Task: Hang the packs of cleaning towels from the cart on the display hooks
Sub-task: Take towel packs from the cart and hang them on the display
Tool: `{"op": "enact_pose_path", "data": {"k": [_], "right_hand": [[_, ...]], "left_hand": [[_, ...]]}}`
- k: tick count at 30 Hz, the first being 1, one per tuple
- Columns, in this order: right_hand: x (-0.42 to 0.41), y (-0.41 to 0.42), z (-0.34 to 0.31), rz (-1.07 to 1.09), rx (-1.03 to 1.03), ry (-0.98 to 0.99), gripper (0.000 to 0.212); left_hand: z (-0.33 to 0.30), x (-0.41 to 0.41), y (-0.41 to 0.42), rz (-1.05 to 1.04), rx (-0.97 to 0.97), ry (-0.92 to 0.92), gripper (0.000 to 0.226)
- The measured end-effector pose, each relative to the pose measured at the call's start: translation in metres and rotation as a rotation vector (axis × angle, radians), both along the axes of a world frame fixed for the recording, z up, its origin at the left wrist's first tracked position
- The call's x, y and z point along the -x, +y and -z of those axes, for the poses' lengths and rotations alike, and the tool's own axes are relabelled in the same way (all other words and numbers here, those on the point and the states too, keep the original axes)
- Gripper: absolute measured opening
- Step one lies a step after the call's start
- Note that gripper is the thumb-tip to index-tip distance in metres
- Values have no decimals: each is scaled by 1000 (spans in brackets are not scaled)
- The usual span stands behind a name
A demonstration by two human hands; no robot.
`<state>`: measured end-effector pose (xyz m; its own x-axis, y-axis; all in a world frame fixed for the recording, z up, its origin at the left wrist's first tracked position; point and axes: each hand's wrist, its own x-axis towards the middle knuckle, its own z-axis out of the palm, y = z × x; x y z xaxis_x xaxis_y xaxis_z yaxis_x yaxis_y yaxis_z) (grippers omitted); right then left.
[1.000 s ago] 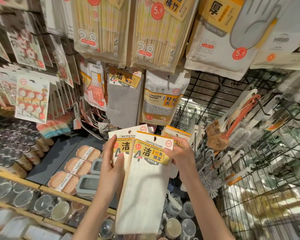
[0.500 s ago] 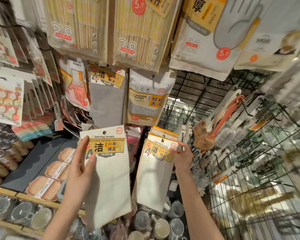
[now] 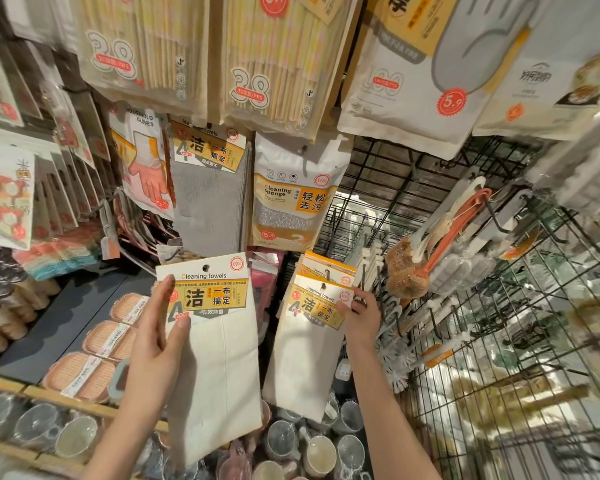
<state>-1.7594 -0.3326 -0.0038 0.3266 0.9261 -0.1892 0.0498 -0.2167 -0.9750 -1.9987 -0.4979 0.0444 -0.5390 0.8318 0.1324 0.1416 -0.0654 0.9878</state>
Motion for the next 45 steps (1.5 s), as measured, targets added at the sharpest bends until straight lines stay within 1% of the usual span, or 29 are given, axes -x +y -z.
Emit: {"op": "enact_pose_path", "data": {"k": [6,9,12,17,27,31,34,36,38,39,41,44,45], "right_hand": [[-7,-2,3,60,-39,48,35],[-8,2,7,49,-32,40,34],[-4,7,12,44,-19,-27,34],[6,22,18,66,-6,-196,37],[18,48,13,116,-29,-309,28],[14,50,13,79,-37,-367,33],[11,45,6,-1,-55,-386,38],[7,40,0,-64,-64,-398,48],[5,31,-5,-81,-44,-425,60],[5,25,-7,-89,-39,-423,64],[6,12,-13,-134,-84,-345,63],[18,-10,-30,-282,-93,-159,51],[24,-16,-36,-343,-86,-152,44]], "left_hand": [[-1,-5,3,14,22,-1,55],[0,-7,4,19,28,2,55],[1,-9,4,22,33,12,55],[0,-12,8,15,18,14,55],[-3,-13,11,62,44,33,53],[-4,-12,11,54,39,27,53],[-4,-11,10,56,32,27,54],[-4,-11,9,66,27,22,54],[-4,-12,8,83,17,14,54],[-4,-12,8,92,13,7,54],[-4,-11,7,111,7,-1,55],[-6,-10,7,133,-1,4,55],[-6,-10,7,138,-5,3,55]]}}
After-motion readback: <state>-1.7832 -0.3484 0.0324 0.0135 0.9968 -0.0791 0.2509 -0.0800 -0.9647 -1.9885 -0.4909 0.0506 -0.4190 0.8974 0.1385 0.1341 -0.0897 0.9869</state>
